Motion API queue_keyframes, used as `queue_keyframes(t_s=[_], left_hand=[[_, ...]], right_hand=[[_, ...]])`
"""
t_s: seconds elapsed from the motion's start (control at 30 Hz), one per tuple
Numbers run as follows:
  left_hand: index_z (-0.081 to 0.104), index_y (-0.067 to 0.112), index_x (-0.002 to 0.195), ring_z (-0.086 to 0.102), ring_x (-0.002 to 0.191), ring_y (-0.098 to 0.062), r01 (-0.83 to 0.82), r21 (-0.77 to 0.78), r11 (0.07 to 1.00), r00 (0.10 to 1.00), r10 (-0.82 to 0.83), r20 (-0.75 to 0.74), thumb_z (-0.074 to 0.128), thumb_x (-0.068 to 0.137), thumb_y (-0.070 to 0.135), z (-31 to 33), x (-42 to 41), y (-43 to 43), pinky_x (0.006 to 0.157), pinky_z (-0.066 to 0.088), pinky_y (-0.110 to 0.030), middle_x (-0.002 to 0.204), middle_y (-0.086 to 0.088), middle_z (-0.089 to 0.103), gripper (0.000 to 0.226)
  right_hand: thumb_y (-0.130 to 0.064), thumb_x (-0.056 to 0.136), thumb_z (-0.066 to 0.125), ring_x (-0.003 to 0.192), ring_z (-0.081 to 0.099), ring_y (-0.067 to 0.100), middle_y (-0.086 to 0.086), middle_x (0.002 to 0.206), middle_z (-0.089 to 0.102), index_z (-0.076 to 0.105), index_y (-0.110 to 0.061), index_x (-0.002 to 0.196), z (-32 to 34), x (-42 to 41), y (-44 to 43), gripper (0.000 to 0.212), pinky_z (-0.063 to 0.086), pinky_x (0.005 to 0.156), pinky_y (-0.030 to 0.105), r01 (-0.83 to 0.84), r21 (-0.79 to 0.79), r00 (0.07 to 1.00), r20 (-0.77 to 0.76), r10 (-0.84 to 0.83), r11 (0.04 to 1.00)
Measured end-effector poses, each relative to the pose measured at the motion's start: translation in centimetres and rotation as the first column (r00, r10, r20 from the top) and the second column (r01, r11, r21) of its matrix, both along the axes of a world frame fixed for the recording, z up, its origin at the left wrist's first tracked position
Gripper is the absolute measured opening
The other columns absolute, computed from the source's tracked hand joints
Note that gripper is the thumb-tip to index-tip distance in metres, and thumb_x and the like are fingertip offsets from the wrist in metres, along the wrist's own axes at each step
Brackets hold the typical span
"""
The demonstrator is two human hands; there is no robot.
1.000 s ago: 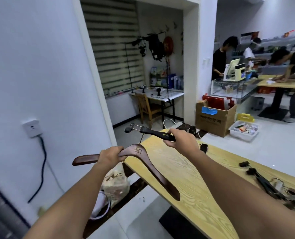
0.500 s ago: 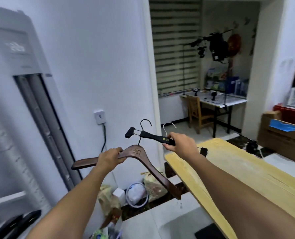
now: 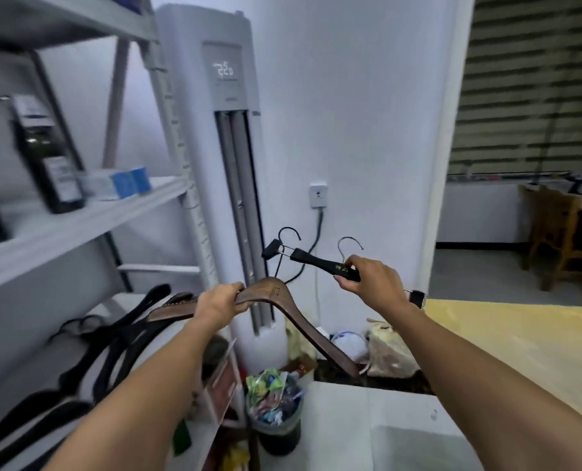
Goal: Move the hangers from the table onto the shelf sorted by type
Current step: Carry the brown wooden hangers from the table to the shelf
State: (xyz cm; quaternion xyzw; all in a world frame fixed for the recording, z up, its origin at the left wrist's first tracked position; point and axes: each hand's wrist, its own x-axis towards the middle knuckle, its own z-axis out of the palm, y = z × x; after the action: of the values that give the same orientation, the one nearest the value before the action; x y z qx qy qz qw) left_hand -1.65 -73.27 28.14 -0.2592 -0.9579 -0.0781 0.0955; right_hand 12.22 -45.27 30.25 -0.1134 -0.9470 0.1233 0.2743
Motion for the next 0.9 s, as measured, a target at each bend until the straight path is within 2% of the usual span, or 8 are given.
queue_keyframes(t_s=[0.07, 0.2, 0.43, 0.53, 0.63, 0.8, 0.9], left_hand=[[0.056, 0.024, 0.102, 0.062, 0.103, -0.024, -0.028, -0.002, 1.0, 1.0, 0.028, 0.0, 0.056, 0.088, 0.047, -0.5, 1.2, -1.7, 0.07, 0.038, -0.031, 0.105, 0.0, 0.067, 0.027], [0.056, 0.024, 0.1, 0.063, 0.1, -0.026, -0.193, -0.001, 0.981, 0.981, 0.193, 0.013, 0.057, 0.086, 0.048, -1.5, 7.1, -7.8, 0.07, 0.04, -0.033, 0.101, 0.0, 0.067, 0.028], [0.055, 0.027, 0.099, 0.062, 0.095, -0.021, -0.43, 0.084, 0.899, 0.903, 0.429, 0.041, 0.056, 0.086, 0.046, -2.8, 15.3, -18.4, 0.06, 0.033, -0.029, 0.095, 0.003, 0.065, 0.022], [0.057, 0.029, 0.101, 0.062, 0.095, -0.02, -0.521, 0.084, 0.849, 0.853, 0.518, 0.055, 0.057, 0.086, 0.048, -3.1, 18.8, -22.7, 0.061, 0.034, -0.028, 0.098, 0.003, 0.066, 0.025], [0.058, 0.03, 0.11, 0.063, 0.096, -0.019, -0.619, 0.074, 0.782, 0.786, 0.617, 0.042, 0.057, 0.086, 0.051, -3.5, 22.3, -26.8, 0.065, 0.037, -0.028, 0.102, 0.004, 0.067, 0.031], [0.057, 0.028, 0.107, 0.063, 0.093, -0.022, -0.726, 0.072, 0.684, 0.688, 0.721, 0.089, 0.055, 0.087, 0.052, -4.9, 27.6, -32.9, 0.068, 0.044, -0.03, 0.101, 0.001, 0.067, 0.031], [0.058, 0.028, 0.106, 0.063, 0.094, -0.024, -0.767, 0.082, 0.637, 0.642, 0.759, 0.111, 0.056, 0.087, 0.051, -5.7, 30.7, -36.0, 0.07, 0.044, -0.031, 0.101, 0.001, 0.067, 0.03]], right_hand=[[-0.051, 0.086, 0.059, 0.082, 0.063, 0.022, -0.005, 0.085, 0.067, 0.06, -0.023, 0.097, -0.3, 0.1, -1.2, 0.03, 0.038, 0.061, 0.028, -0.027, -0.005, 1.0, -0.015, 0.027, 1.0], [-0.05, 0.086, 0.06, 0.081, 0.064, 0.022, -0.004, 0.085, 0.068, 0.061, -0.023, 0.097, -1.1, 1.2, -5.7, 0.029, 0.037, 0.06, 0.027, -0.219, -0.009, 0.976, 0.009, 0.219, 0.976], [-0.051, 0.086, 0.059, 0.084, 0.065, 0.023, -0.002, 0.084, 0.069, 0.061, -0.023, 0.097, -1.5, 2.0, -15.4, 0.03, 0.042, 0.061, 0.03, -0.455, -0.02, 0.889, 0.043, 0.455, 0.89], [-0.053, 0.087, 0.058, 0.089, 0.065, 0.022, -0.002, 0.092, 0.07, 0.061, -0.022, 0.104, -1.5, 2.4, -19.7, 0.035, 0.047, 0.066, 0.031, -0.539, 0.001, 0.842, 0.04, 0.539, 0.842], [-0.054, 0.088, 0.057, 0.092, 0.064, 0.021, -0.001, 0.098, 0.07, 0.062, -0.022, 0.11, -1.7, 3.0, -23.9, 0.039, 0.043, 0.064, 0.029, -0.607, 0.022, 0.794, 0.048, 0.606, 0.794], [-0.055, 0.087, 0.057, 0.089, 0.064, 0.019, -0.002, 0.095, 0.07, 0.063, -0.021, 0.106, -2.5, 4.2, -30.3, 0.039, 0.05, 0.066, 0.031, -0.71, 0.043, 0.703, 0.098, 0.704, 0.703], [-0.055, 0.087, 0.057, 0.086, 0.064, 0.02, -0.003, 0.089, 0.068, 0.062, -0.021, 0.101, -2.8, 5.5, -34.1, 0.037, 0.045, 0.063, 0.032, -0.753, 0.044, 0.657, 0.105, 0.747, 0.656]])
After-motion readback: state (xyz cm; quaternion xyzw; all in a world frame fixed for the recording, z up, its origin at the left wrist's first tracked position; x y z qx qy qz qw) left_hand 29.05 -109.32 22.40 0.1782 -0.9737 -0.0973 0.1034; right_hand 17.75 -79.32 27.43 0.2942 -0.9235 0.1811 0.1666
